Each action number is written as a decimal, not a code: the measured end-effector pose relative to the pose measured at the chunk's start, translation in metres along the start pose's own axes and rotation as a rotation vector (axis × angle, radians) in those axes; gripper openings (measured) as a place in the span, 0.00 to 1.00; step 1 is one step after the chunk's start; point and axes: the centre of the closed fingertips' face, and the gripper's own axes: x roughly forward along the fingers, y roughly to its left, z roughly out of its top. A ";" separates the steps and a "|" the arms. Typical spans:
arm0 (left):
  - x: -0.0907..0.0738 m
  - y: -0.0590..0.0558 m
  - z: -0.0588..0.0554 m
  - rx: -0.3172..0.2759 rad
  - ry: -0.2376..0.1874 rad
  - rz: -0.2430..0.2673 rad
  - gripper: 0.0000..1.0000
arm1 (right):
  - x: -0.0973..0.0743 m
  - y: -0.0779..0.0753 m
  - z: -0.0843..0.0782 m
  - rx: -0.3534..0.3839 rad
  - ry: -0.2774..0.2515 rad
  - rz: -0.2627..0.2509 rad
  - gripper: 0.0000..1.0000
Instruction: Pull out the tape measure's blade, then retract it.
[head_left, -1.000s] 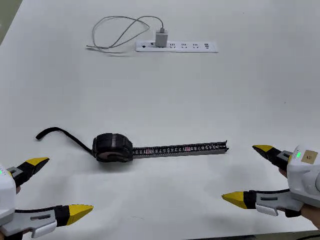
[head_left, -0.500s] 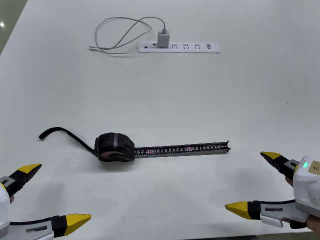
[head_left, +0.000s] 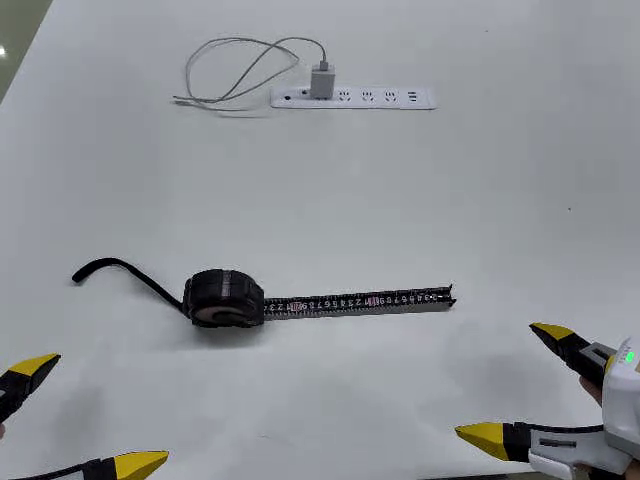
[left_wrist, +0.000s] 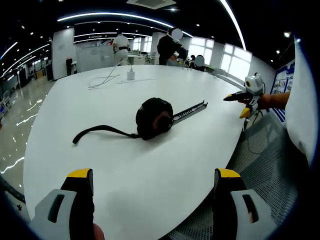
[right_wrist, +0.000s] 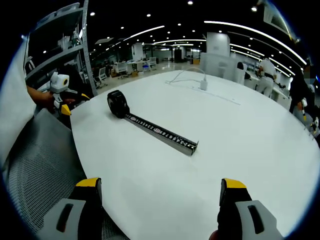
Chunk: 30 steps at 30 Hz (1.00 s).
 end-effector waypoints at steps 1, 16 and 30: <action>0.000 0.000 0.001 0.001 0.000 0.000 0.99 | 0.000 0.000 0.000 0.002 -0.002 -0.001 0.97; 0.001 -0.003 0.002 -0.004 -0.005 -0.003 0.99 | 0.004 0.003 0.002 -0.009 -0.003 0.010 0.96; 0.012 -0.014 0.009 0.032 -0.005 0.010 0.95 | 0.004 0.005 0.002 -0.013 -0.001 0.010 0.96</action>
